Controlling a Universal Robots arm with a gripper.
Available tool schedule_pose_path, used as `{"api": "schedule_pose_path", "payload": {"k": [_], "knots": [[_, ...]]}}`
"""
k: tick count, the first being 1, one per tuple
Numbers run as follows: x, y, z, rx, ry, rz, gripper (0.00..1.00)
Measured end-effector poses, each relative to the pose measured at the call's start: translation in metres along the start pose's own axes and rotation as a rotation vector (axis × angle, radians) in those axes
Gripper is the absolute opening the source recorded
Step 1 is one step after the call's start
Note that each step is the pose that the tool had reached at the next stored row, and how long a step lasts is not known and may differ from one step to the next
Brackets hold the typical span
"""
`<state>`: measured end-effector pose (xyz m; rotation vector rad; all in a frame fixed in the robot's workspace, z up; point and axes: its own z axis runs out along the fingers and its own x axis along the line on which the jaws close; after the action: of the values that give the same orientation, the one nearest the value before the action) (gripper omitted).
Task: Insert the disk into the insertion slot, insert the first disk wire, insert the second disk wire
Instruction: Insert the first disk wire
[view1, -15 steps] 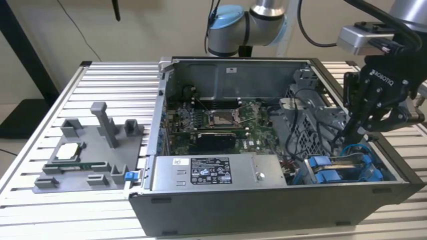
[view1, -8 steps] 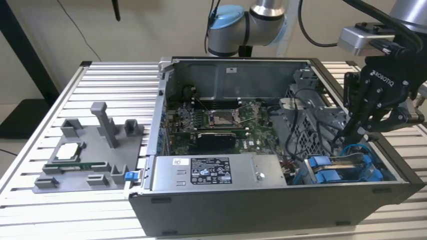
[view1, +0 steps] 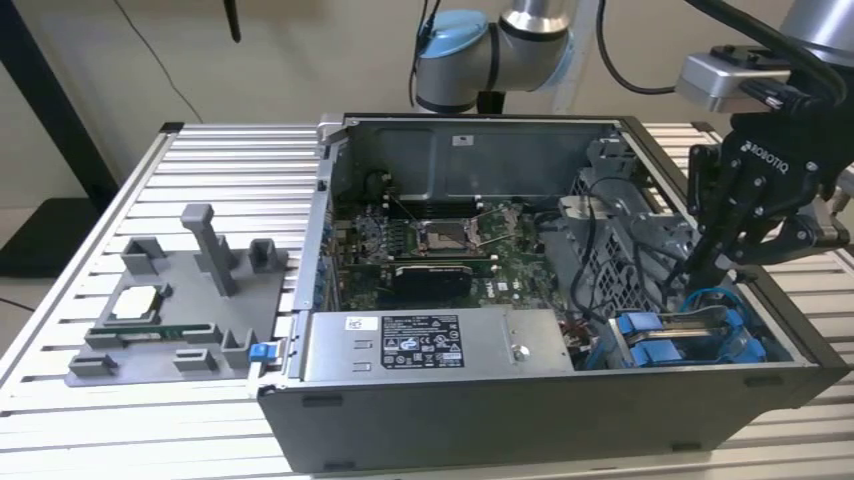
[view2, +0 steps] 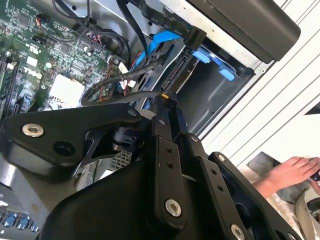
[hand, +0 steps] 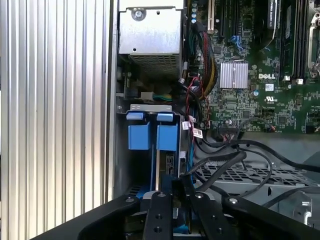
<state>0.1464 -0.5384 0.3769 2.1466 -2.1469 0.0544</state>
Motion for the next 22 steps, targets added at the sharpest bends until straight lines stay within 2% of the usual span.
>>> {"api": "schedule_pose_path", "payload": {"k": [4,7,14,22], "knots": [[0.0031,-0.0035,0.0008,-0.0044,-0.0014,0.000,0.00],[0.0072,-0.0070,0.0020,-0.0110,-0.0075,-0.001,0.00],[0.0172,-0.0145,0.0063,-0.0287,-0.0394,-0.005,0.00],[0.0180,-0.0163,0.0070,-0.0304,-0.0399,-0.005,0.00]]}}
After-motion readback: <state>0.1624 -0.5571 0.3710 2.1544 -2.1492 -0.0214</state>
